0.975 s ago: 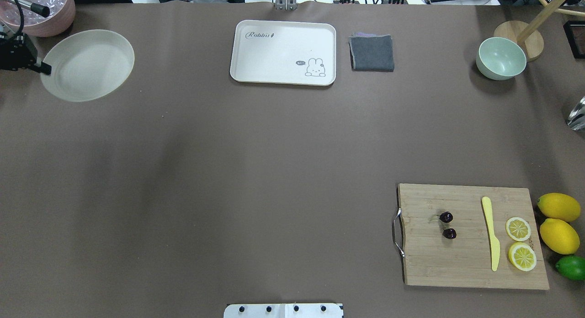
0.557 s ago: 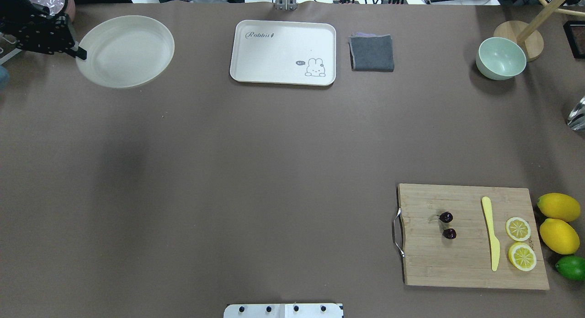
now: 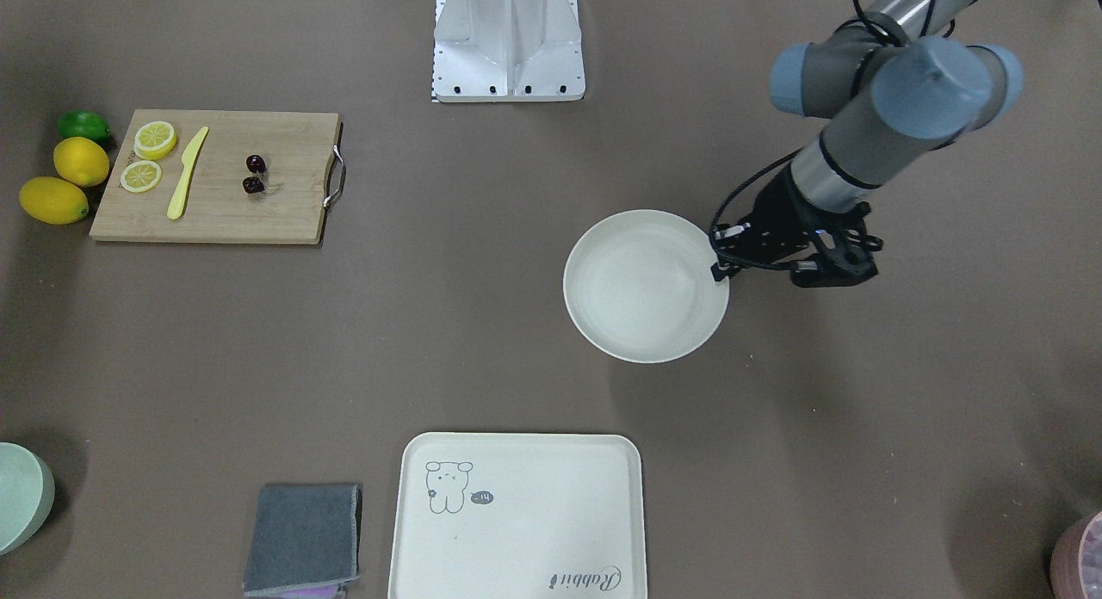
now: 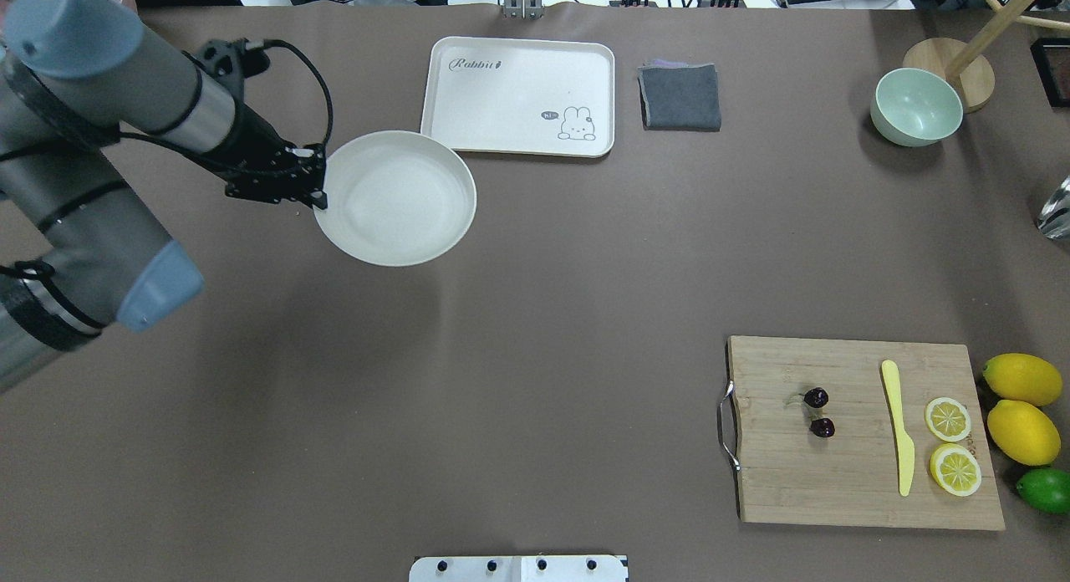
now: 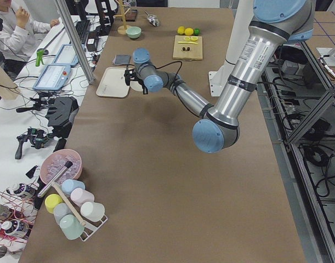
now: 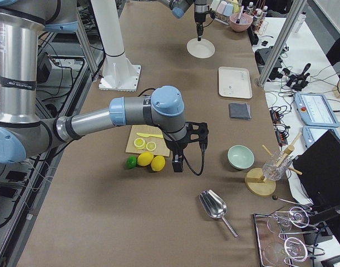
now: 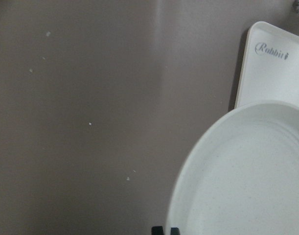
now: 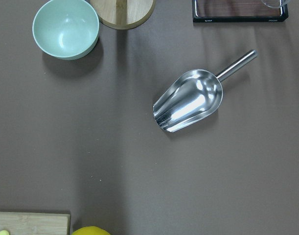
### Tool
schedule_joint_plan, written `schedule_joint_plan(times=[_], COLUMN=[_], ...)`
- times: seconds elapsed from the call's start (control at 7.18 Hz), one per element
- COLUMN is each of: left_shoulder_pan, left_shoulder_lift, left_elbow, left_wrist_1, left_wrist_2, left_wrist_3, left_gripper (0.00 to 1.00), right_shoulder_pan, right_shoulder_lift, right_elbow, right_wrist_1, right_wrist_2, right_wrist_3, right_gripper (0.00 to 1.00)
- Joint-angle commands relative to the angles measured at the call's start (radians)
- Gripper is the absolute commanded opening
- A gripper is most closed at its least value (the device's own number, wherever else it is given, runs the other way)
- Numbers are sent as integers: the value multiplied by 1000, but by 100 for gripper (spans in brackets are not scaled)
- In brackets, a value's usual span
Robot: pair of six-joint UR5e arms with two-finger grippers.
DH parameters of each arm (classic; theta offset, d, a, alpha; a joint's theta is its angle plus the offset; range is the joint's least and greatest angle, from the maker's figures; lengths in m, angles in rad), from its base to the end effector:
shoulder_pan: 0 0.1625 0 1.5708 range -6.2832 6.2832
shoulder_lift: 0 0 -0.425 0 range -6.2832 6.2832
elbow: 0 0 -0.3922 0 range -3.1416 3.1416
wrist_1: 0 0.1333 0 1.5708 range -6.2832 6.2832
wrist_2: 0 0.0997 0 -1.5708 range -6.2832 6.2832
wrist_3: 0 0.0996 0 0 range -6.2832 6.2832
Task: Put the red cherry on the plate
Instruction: 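Slide the white plate with the left gripper toward the table centre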
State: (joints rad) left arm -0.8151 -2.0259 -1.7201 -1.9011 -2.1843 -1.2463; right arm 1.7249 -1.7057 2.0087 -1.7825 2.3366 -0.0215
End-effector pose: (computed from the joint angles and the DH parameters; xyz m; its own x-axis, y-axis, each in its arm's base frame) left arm 0.3797 -0.5137 0.2895 0.4746 -0.1235 -0.8715 0.1331 0.9888 -0.0677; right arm 0.1284 -0.4081 0.5290 0.7251 0.0270 0.6881 -0.1373 0.9848 0.1060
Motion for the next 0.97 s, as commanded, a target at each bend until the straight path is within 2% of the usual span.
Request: schedule_joint_plan(times=[0.0, 0.28, 0.56, 0.84], left_shoulder_pan=[214, 348, 358, 359], left_shoulder_lift=[-2, -4, -23, -86], left_elbow=[-16, -16, -10, 52], left_wrist_1=[-61, -88, -88, -90], left_wrist_2=[200, 335, 353, 354], left_wrist_3=[-131, -232, -236, -246], left_gripper=[0, 0, 0, 0], right_shoulder_pan=[-2, -10, -16, -18], right_shoulder_lift=[0, 0, 9, 9], right_elbow=[-1, -1, -4, -4], right_wrist_1=[0, 0, 0, 0], right_wrist_2=[3, 9, 18, 18], right_wrist_3=[0, 2, 2, 3], right_gripper=[100, 100, 100, 100])
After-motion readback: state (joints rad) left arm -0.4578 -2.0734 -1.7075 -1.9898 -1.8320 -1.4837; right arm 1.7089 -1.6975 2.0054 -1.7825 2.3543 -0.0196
